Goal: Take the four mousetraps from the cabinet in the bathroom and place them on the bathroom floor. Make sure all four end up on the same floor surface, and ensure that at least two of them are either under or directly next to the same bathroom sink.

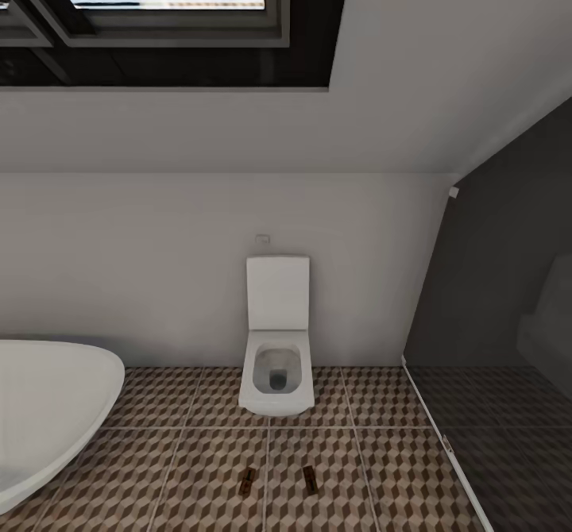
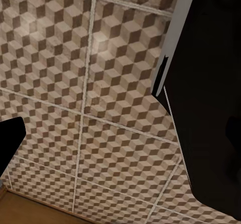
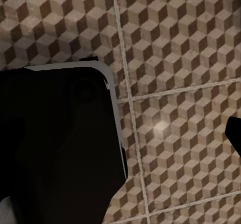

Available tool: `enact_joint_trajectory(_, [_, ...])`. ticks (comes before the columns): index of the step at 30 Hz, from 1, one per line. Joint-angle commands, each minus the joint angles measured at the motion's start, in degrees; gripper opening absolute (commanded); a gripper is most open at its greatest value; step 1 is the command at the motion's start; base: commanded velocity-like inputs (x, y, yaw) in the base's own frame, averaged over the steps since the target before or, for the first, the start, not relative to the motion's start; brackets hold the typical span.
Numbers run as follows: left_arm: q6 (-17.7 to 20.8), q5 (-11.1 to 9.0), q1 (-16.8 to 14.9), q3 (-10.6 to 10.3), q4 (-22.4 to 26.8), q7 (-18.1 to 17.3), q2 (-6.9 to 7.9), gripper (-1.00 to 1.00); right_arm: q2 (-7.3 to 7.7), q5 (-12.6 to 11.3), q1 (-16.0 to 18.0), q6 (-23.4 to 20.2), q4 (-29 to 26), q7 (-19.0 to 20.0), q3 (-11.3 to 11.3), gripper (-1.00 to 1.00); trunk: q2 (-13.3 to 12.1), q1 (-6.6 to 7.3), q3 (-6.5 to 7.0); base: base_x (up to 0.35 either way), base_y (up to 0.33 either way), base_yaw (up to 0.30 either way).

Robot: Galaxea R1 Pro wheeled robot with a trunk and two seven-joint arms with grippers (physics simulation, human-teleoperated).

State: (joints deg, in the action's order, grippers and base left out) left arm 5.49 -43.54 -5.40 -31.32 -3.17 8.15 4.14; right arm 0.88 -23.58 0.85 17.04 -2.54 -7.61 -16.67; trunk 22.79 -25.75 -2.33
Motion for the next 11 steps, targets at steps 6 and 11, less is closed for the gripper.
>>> enact_joint_trajectory(6, [0.22, -0.41, -0.05, -0.46, 0.01, 0.12, -0.01, 1.0, 0.0, -0.41, 0.03, 0.1, -0.01, -0.2, -0.47, 1.0, 0.12, -0.03, -0.13, 0.0, 0.0, 0.0])
enact_joint_trajectory(11, [0.22, -0.41, -0.05, -0.49, 0.01, 0.12, -0.01, 1.0, 0.0, -0.41, 0.03, 0.1, -0.01, -0.17, -0.47, 1.0, 0.12, -0.03, -0.13, 0.0, 0.0, 0.0])
